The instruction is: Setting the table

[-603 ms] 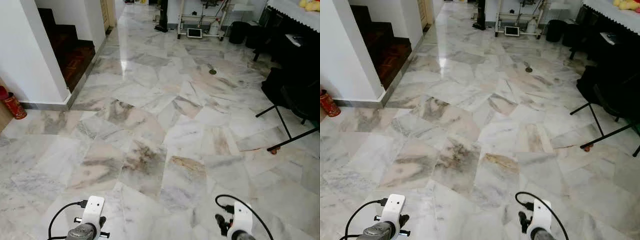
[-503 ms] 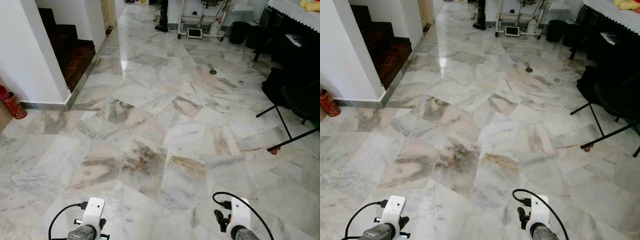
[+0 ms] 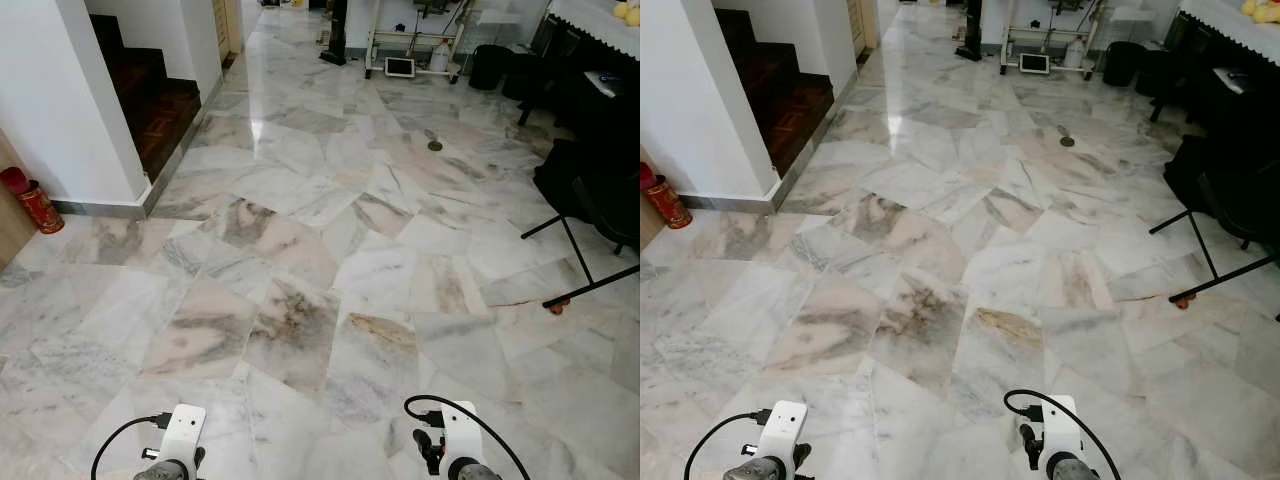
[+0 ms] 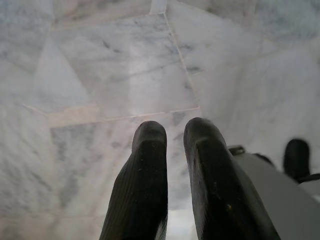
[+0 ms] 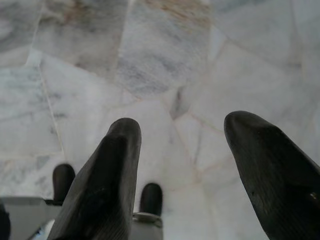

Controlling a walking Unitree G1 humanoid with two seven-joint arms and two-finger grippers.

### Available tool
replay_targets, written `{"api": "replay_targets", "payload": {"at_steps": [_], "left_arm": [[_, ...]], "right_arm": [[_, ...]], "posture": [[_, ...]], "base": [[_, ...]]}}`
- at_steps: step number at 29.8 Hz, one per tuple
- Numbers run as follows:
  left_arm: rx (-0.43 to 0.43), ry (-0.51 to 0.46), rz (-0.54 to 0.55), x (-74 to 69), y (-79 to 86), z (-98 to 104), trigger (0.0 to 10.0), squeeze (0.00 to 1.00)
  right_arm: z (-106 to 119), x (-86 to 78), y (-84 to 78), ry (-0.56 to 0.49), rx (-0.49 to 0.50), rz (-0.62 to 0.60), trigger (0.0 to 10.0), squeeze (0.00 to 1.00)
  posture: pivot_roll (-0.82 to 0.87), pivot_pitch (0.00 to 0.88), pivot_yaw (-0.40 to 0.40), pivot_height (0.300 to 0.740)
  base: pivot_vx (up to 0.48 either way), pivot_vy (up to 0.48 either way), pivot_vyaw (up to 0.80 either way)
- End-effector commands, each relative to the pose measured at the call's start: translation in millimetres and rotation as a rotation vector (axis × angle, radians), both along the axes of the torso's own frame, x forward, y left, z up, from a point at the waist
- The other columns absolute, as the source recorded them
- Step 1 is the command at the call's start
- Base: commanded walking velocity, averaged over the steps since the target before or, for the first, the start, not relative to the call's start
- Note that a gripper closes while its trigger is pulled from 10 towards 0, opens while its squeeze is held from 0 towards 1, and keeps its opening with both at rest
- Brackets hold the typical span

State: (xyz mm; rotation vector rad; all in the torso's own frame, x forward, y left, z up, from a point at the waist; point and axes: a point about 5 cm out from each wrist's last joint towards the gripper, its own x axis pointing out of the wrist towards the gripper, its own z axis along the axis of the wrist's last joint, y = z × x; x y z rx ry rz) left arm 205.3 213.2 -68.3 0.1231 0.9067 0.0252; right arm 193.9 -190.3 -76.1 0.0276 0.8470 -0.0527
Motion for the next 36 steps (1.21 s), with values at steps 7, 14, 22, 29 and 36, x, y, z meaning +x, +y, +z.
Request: {"api": "replay_targets", "payload": {"at_steps": [7, 14, 22, 29, 36], "left_arm": [[-0.154, 0.027, 0.184, -8.5, -3.0, -6, 10.0, 0.00], [-0.134, 0.031, 0.149, -8.1, -5.4, -6, 10.0, 0.00], [-0.065, 0.018, 0.080, -5.6, -4.1, -4, 10.0, 0.00], [-0.073, 0.019, 0.075, -5.4, -4.2, -4, 10.0, 0.00], [-0.079, 0.013, 0.081, -5.3, -4.2, -4, 10.0, 0.00]], "right_arm": [[-6, -14.3, -12.7, 0.033, 0.093, -0.262, 10.0, 0.00], [-7, -16.8, -15.0, 0.044, 0.083, -0.244, 10.0, 0.00], [-7, -16.6, -13.0, 0.048, 0.083, -0.197, 10.0, 0.00], [-9, -18.2, -11.2, 0.062, 0.076, -0.198, 10.0, 0.00], [-11, -22.3, -9.7, 0.095, 0.067, -0.173, 10.0, 0.00]], "posture": [[0.06, 0.000, -0.057, 0.740], [0.06, 0.000, -0.058, 0.740], [0.05, 0.000, -0.054, 0.740], [0.05, 0.000, -0.051, 0.740], [0.05, 0.000, -0.047, 0.740]], "base": [[0.000, 0.000, 0.00], [0.000, 0.000, 0.00], [0.000, 0.000, 0.00], [0.000, 0.000, 0.00], [0.000, 0.000, -0.55]]}}
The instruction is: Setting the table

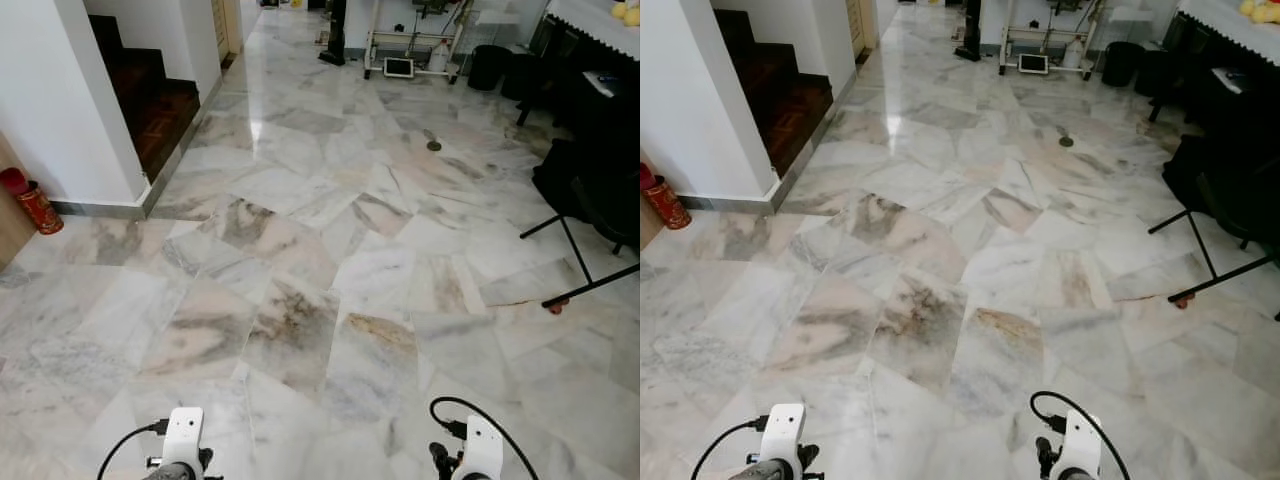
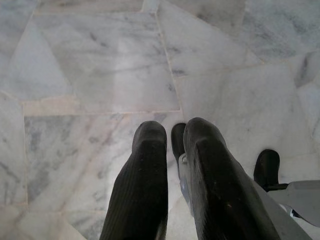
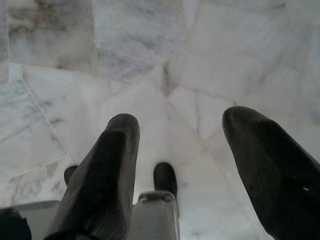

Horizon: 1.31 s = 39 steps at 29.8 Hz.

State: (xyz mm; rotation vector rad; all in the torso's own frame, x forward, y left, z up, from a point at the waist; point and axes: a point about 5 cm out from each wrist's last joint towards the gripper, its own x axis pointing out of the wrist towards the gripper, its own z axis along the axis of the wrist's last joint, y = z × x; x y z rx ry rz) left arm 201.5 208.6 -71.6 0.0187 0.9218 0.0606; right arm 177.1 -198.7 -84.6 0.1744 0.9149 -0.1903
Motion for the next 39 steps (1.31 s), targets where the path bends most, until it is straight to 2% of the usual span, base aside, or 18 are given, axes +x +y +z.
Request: {"api": "replay_targets", "payload": {"at_steps": [1, 7, 23, 34, 39], "left_arm": [[-0.003, 0.000, 0.008, -1.2, 1.1, -0.4, 10.0, 0.00], [-0.009, -0.011, 0.045, 0.5, 4.8, 1.2, 10.0, 0.00], [-0.011, -0.021, 0.045, 5.4, 5.5, 4.0, 10.0, 0.00], [0.000, -0.021, 0.017, 7.3, 5.1, 5.0, 10.0, 0.00], [0.013, -0.021, -0.004, 7.7, 5.6, 5.4, 10.0, 0.00]], "right_arm": [[-2.9, -5.9, -0.8, 0.027, -0.002, 0.000, 10.0, 0.00], [-3.5, -6.9, -0.1, 0.033, -0.005, 0.001, 10.0, 0.00], [-4.7, -7.6, 4.5, 0.048, -0.012, 0.032, 10.0, 0.00], [-5.1, -7.7, 6.9, 0.049, -0.009, 0.026, 10.0, 0.00], [-5.8, -9.4, 7.0, 0.053, -0.010, 0.024, 10.0, 0.00]], "posture": [[0.05, 0.000, -0.045, 0.740], [0.05, 0.000, -0.040, 0.740], [0.05, 0.000, -0.034, 0.740], [0.05, 0.000, -0.022, 0.740], [0.05, 0.000, -0.022, 0.740]], "base": [[0.000, 0.000, -0.74], [0.000, 0.000, -0.75], [0.000, 0.000, -0.75], [0.000, 0.098, -0.75], [0.000, 0.355, -0.75]]}}
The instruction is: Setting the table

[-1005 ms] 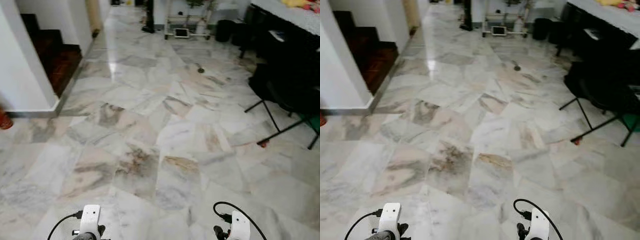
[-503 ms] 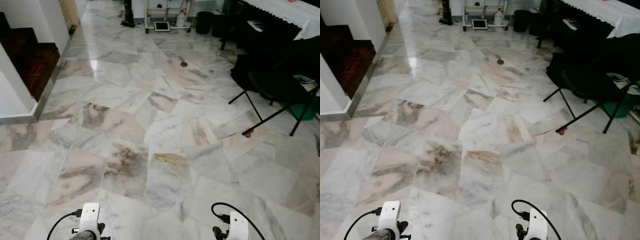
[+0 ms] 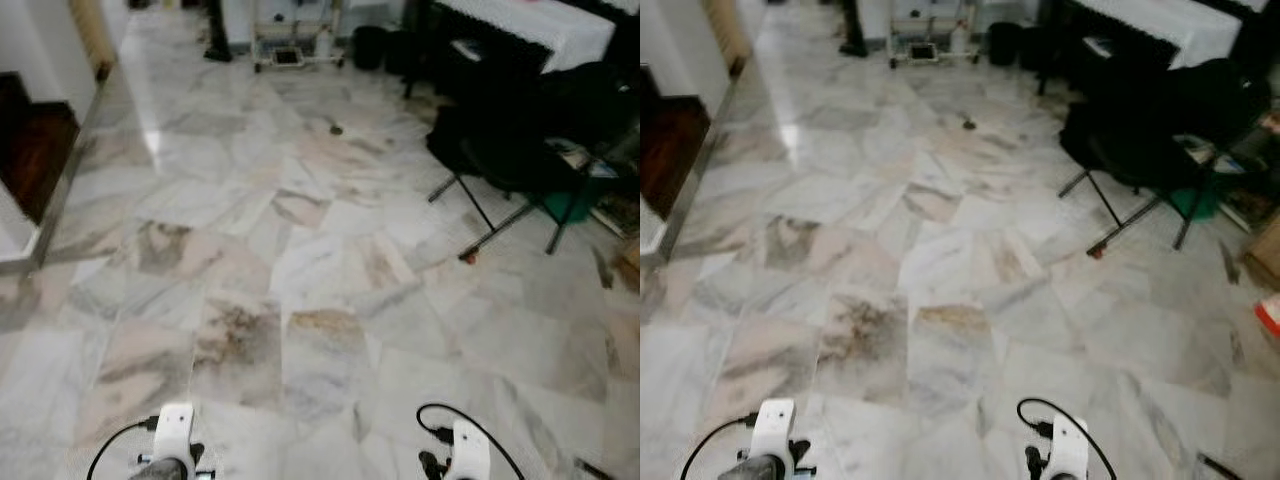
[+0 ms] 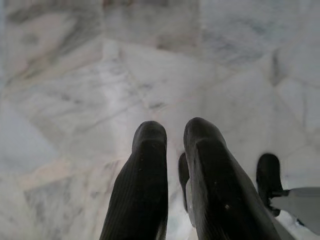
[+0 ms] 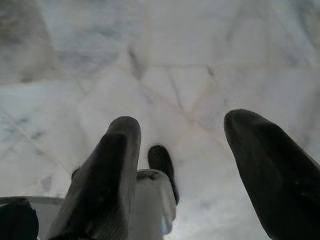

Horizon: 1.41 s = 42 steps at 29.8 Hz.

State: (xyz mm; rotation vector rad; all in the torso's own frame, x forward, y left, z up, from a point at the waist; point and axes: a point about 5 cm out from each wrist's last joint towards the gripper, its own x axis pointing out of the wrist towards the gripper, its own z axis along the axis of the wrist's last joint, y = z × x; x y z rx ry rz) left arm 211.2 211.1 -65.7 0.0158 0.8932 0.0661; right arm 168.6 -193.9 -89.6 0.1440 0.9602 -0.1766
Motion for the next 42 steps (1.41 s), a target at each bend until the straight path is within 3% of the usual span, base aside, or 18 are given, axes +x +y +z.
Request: {"api": "replay_targets", "payload": {"at_steps": [1, 16, 29, 42], "left_arm": [[0.012, 0.007, -0.010, -1.9, 3.1, -0.5, 10.0, 0.00], [0.005, 0.021, -0.016, -4.4, 1.1, -2.4, 10.0, 0.00], [0.004, 0.017, -0.015, -4.7, 1.6, -2.4, 10.0, 0.00], [0.001, 0.021, -0.027, -4.7, 0.4, -2.6, 10.0, 0.00]], "right_arm": [[-1.0, -1.3, 2.0, 0.008, 0.005, -0.004, 10.0, 0.00], [-1.0, -2.2, 0.2, 0.008, -0.001, 0.001, 10.0, 0.00], [-1.2, -2.8, 0.0, 0.009, -0.002, 0.008, 10.0, 0.00], [-1.2, -2.4, 1.3, 0.008, -0.001, 0.015, 10.0, 0.00]], "posture": [[0.05, 0.000, -0.022, 0.740], [0.05, 0.000, -0.016, 0.740], [0.05, 0.000, -0.017, 0.740], [0.06, 0.000, -0.015, 0.740]], "base": [[0.000, 0.000, -0.75], [0.000, 0.206, -0.75], [0.000, 0.023, -0.75], [0.000, 0.329, -0.75]]}}
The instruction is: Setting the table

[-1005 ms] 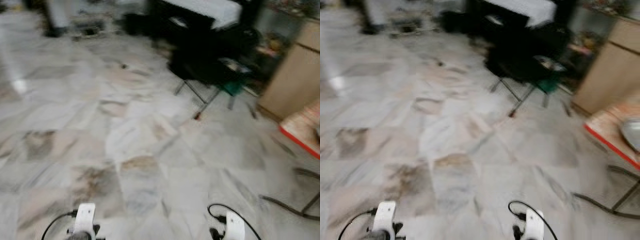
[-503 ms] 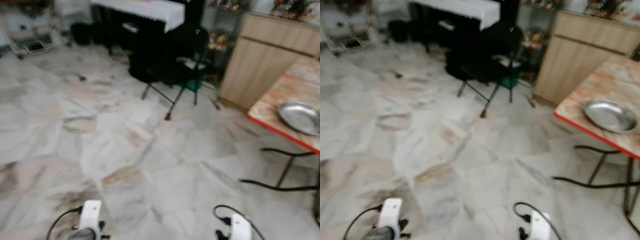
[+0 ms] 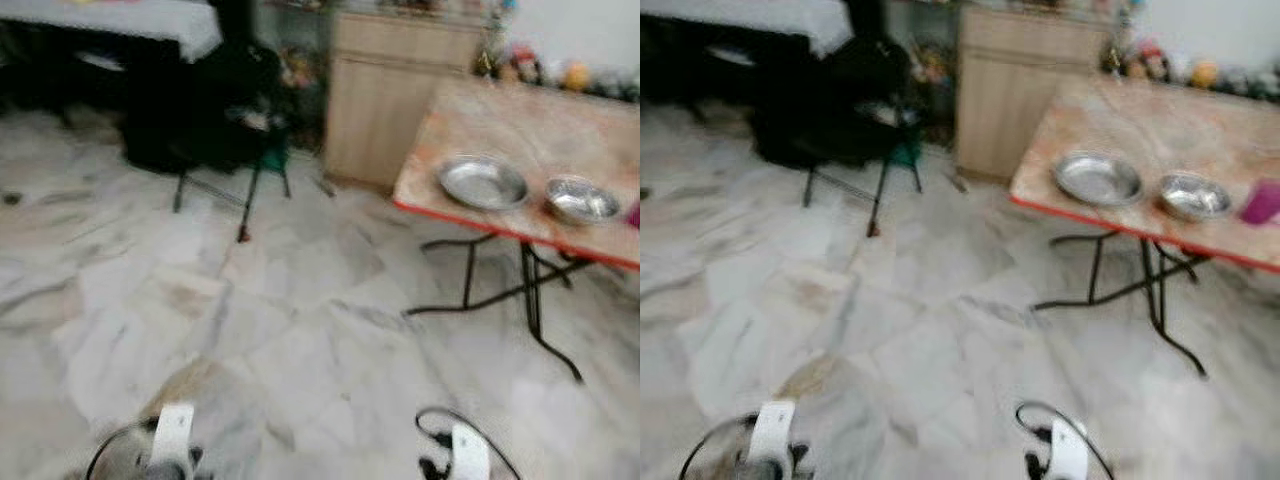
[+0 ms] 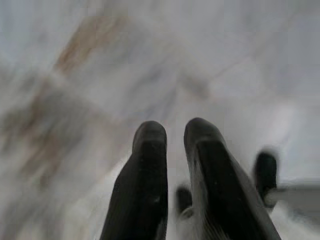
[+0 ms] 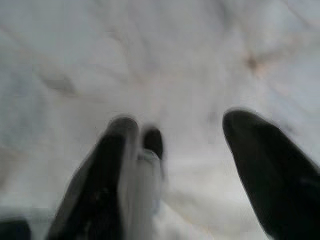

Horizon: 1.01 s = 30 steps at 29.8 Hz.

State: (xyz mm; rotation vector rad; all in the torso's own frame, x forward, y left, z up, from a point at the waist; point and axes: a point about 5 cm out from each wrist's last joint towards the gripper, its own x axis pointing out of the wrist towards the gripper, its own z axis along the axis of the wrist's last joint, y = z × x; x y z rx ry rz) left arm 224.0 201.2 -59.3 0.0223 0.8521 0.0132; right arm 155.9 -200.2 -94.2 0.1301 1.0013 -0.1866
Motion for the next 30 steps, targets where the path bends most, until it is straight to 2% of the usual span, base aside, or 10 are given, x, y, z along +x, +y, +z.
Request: {"api": "replay_targets", "payload": {"at_steps": [1, 4, 19, 27, 30], "left_arm": [[0.025, 0.056, 0.019, -17.0, 10.7, -9, 10.0, 0.00], [0.030, 0.053, 0.017, -16.7, 10.9, -8, 10.0, 0.00], [0.014, 0.021, 0.036, -12.7, 11.0, -6, 10.0, 0.00], [0.017, 0.008, 0.017, -10.5, 8.5, -4, 10.0, 0.00], [0.015, 0.002, 0.003, -9.6, 7.4, -4, 10.0, 0.00]], "right_arm": [[3, 10.3, 7.7, -0.034, 0.011, 0.017, 10.0, 0.00], [3, 10.3, 7.8, -0.034, 0.011, 0.018, 10.0, 0.00], [3, 6.0, -1.6, -0.031, 0.002, 0.016, 10.0, 0.00], [4, 11.0, 4.7, -0.049, 0.003, 0.028, 10.0, 0.00], [4, 12.1, 8.6, -0.051, 0.006, 0.029, 10.0, 0.00]], "posture": [[0.06, 0.000, -0.015, 0.740], [0.06, 0.000, -0.015, 0.740], [0.06, 0.000, -0.023, 0.740], [0.06, 0.000, -0.027, 0.740], [0.06, 0.000, -0.027, 0.740]], "base": [[0.000, 0.341, -0.75], [0.000, 0.341, -0.75], [0.000, 0.000, -0.74], [0.000, 0.000, 0.00], [0.000, -0.365, 0.00]]}}
